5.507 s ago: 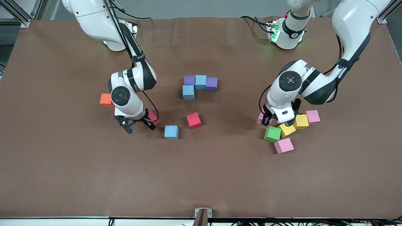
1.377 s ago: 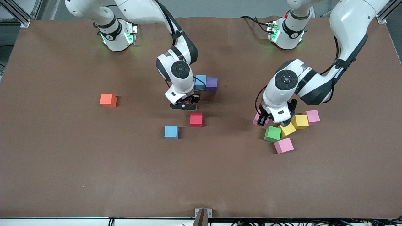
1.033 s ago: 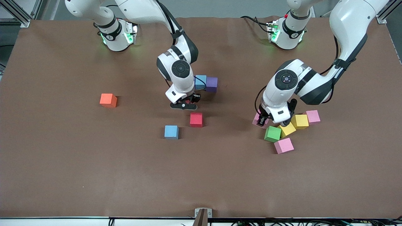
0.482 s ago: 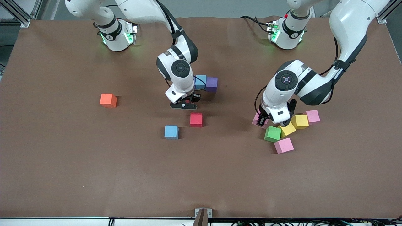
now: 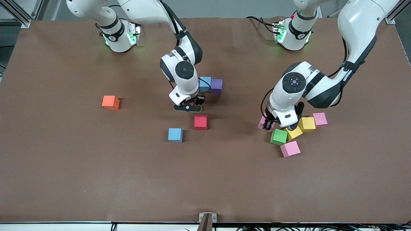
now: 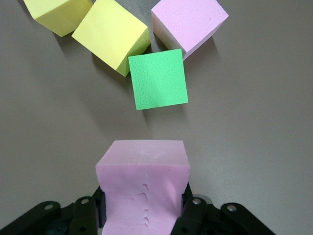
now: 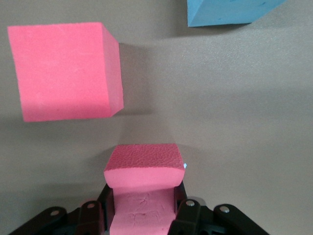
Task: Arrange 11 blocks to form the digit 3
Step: 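Release the red cube with the right gripper while the left gripper carries pink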
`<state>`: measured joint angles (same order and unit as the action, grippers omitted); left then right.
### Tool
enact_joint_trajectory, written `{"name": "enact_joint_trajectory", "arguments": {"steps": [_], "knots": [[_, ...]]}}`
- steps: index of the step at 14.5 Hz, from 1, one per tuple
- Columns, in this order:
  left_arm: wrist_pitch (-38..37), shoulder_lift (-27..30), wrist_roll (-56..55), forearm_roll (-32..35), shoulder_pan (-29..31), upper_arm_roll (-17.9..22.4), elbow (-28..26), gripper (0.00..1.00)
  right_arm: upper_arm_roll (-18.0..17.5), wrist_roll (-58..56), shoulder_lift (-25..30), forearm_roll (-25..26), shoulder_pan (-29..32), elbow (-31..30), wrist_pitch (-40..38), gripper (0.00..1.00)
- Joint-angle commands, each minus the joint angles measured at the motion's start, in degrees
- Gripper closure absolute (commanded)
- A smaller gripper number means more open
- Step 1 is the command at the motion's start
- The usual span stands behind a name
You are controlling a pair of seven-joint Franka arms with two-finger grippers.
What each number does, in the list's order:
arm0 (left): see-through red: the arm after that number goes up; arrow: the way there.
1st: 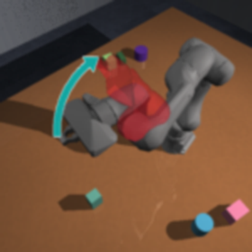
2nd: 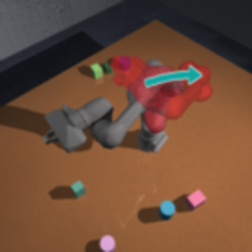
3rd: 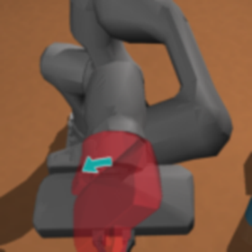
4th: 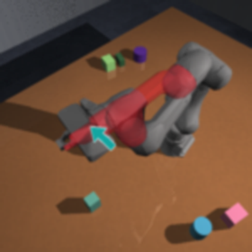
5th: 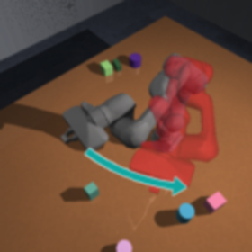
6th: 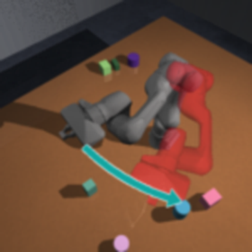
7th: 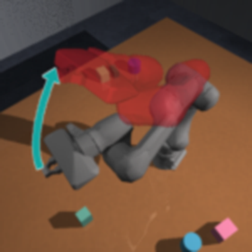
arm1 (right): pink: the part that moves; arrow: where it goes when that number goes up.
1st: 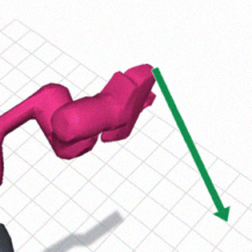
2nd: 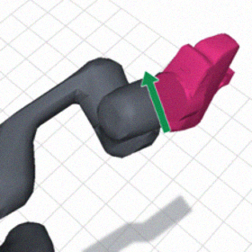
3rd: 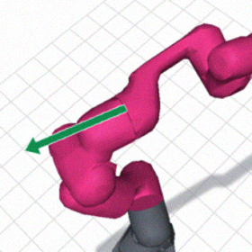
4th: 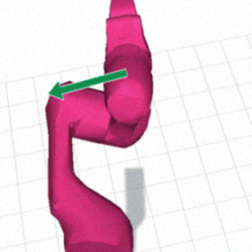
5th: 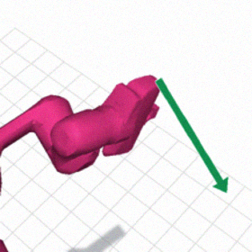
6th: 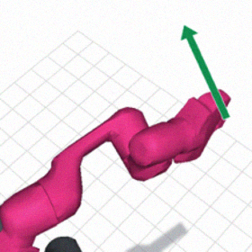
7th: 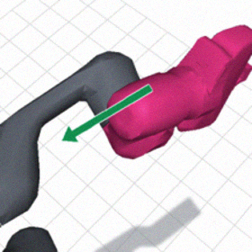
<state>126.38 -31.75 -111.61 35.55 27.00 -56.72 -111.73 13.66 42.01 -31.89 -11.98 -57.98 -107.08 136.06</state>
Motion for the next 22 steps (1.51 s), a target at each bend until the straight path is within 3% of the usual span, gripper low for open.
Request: {"name": "enact_joint_trajectory", "arguments": {"steps": [1, 2, 3, 8, 14, 16, 19, 22], "knots": [[-1.31, -0.68, -0.36, -1.18, -0.19, -0.41, 1.16, 0.69, 0.05, 0.71, 0.43, -1.12, -1.08, -2.08, 1.13, 0.71], [-1.31, -0.68, -0.97, -1.18, -0.19, -0.41, 1.16, 0.69, 0.05, 0.71, 0.43, -1.12, -0.90, -2.08, 1.05, 0.20], [-1.31, -0.77, -2.72, -1.18, -0.28, -0.41, 1.16, 0.69, 0.05, 0.62, 0.43, -1.12, -0.82, -1.91, 0.96, 0.00], [-0.60, -1.65, -11.95, -0.92, -1.60, -0.32, 1.16, 0.69, 0.22, 0.09, 1.22, -1.12, -0.55, -1.38, 0.43, 0.00], [0.18, -4.02, -20.04, -0.74, -5.37, -0.32, 1.69, 0.68, 1.36, 0.88, 8.77, -1.12, 2.61, -1.55, -5.19, 0.00], [1.93, -4.55, -24.86, -0.92, -6.86, -0.23, 1.60, 0.68, 3.90, 1.32, 10.09, -0.68, 3.40, -1.38, -8.26, 0.00], [2.73, -6.22, -31.54, -0.83, -12.21, 0.38, 1.95, 0.68, 12.15, 1.15, 10.89, -0.07, 3.40, -0.24, -14.05, 0.00], [2.74, -7.36, -36.47, -1.18, -23.35, 8.26, 5.99, 0.68, 13.67, 4.72, 10.63, 2.22, 3.14, 0.55, -15.48, 0.00]]}}
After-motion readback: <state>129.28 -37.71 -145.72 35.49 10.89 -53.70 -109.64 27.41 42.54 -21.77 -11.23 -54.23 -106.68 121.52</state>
